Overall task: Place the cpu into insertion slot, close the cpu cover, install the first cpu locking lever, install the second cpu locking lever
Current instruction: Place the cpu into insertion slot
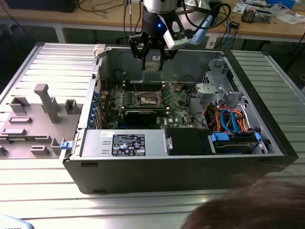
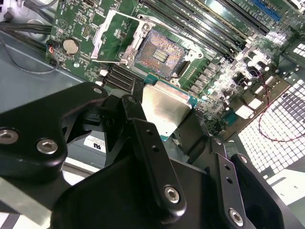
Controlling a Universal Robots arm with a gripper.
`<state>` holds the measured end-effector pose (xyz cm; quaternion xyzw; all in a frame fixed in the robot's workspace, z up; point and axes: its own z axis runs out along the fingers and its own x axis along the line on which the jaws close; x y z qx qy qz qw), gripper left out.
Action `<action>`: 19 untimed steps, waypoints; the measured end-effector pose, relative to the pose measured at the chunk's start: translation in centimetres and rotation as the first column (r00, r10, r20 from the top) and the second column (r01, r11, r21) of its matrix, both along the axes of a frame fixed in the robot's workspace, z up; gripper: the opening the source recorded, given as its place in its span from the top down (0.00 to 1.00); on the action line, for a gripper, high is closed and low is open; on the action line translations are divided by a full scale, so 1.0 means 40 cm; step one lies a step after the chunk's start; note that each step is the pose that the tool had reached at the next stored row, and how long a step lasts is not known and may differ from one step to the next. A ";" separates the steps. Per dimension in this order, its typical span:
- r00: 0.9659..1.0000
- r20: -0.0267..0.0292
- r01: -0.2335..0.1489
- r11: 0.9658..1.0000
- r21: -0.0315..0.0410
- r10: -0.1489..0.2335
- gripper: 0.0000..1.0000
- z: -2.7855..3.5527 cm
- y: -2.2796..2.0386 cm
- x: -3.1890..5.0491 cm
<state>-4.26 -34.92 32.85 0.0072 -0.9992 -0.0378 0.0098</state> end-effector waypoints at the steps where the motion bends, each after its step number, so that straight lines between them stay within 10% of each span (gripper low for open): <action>1: 1.000 0.000 0.001 1.000 0.000 -0.001 0.46 0.000 0.000 0.000; 19: 1.000 0.000 0.013 1.000 0.000 -0.013 0.46 -0.010 0.000 0.000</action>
